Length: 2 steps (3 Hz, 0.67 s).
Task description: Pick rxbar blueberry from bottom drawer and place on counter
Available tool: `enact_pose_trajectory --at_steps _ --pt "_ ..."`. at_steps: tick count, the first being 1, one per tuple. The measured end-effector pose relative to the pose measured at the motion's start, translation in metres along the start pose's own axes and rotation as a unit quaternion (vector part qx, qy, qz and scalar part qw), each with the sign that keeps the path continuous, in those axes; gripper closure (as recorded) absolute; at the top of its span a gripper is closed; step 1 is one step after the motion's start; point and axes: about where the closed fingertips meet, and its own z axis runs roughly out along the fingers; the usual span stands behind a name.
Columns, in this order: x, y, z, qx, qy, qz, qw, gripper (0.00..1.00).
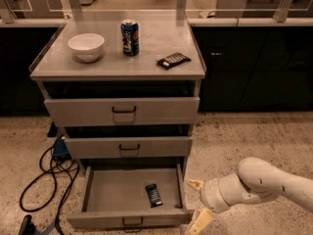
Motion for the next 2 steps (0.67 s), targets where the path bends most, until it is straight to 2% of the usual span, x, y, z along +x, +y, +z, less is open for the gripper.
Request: enact_pose_trajectory --at_steps 1,2 --pt "0.005 -0.015 -0.009 0.022 0.012 0.028 0.9993 0.0" --pt "0.025 -0.046 -0.025 0.026 -0.007 0.107 0.9939 0.0"
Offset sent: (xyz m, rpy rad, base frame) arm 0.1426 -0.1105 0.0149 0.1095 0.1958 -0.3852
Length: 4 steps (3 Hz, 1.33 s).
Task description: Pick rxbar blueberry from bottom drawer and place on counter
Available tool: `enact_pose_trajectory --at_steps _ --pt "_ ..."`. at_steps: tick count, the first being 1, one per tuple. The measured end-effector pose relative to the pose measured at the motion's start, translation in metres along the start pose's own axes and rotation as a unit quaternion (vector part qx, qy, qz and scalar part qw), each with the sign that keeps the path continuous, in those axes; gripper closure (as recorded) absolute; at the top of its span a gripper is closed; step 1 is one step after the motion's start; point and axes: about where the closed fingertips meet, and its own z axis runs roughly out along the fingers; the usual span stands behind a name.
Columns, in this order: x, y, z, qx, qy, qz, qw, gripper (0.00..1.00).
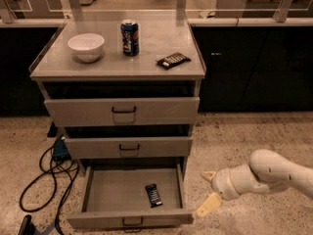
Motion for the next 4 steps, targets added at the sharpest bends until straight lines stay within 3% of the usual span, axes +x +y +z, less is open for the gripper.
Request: enact_pose_trajectory --at_steps 1,2,3,4 --pt "0.001 -0.05 -0.013 0.01 -0.096 0.056 0.9938 0.0" --pt "-0.01 -0.105 -0.03 0.065 -0.231 0.028 0.9703 0.0" --pt "-0.02 -0.131 -0.042 0.098 -0.254 -0.014 0.9623 0.0" --pt "-0.021 -0.127 -0.041 0.12 -0.224 -0.018 0.9669 0.0"
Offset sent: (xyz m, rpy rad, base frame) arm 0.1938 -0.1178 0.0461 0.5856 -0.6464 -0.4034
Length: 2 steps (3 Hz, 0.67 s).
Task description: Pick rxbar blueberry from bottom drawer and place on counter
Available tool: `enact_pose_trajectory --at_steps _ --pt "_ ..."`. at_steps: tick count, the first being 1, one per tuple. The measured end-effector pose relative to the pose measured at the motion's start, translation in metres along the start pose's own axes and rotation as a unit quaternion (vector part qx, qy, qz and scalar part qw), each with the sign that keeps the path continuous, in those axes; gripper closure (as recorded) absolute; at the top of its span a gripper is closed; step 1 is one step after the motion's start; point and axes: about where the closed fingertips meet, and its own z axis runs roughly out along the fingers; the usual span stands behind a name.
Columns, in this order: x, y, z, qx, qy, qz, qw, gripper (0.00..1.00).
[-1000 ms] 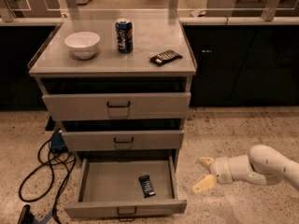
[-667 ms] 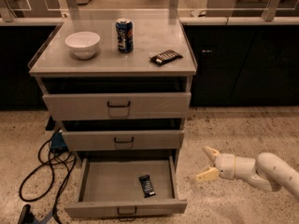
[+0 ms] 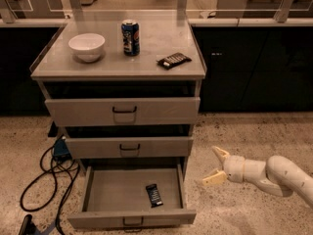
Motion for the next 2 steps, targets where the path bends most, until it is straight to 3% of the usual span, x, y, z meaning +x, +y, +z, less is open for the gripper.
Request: enact_pose_trajectory --at_steps 1,2 --pt "0.005 0.024 0.03 0.018 0.026 -0.035 0.9989 0.0" --pt "0.013 0.019 0.078 0.045 0.019 -0.021 0.9986 0.0"
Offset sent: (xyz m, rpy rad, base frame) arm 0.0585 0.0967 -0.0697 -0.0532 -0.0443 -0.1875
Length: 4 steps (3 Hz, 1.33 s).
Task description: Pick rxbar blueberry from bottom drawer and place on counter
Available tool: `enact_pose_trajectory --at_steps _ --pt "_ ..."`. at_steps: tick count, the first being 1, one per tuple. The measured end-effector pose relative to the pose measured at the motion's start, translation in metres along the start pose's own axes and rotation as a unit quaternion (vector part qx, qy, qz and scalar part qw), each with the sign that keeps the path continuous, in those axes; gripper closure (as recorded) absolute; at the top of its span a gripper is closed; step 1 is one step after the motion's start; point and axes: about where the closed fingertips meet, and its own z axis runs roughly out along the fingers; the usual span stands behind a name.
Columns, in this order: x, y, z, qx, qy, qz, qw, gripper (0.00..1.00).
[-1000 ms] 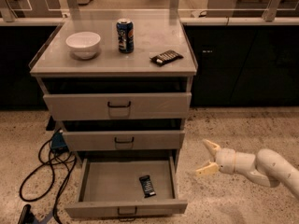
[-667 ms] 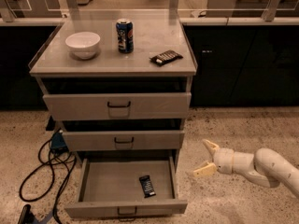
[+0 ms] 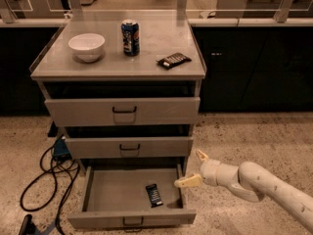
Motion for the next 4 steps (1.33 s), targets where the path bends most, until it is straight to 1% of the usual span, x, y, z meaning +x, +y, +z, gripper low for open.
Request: enact_pose_trajectory --at_steps 1,3,4 --pt "0.013 -0.004 0.052 0.005 -0.015 0.033 0.9993 0.0" --pt "0.05 0.004 0.13 -0.005 0.019 0.031 0.9993 0.0" --pt "0.05 0.004 0.13 -0.005 0.019 0.031 0.9993 0.0"
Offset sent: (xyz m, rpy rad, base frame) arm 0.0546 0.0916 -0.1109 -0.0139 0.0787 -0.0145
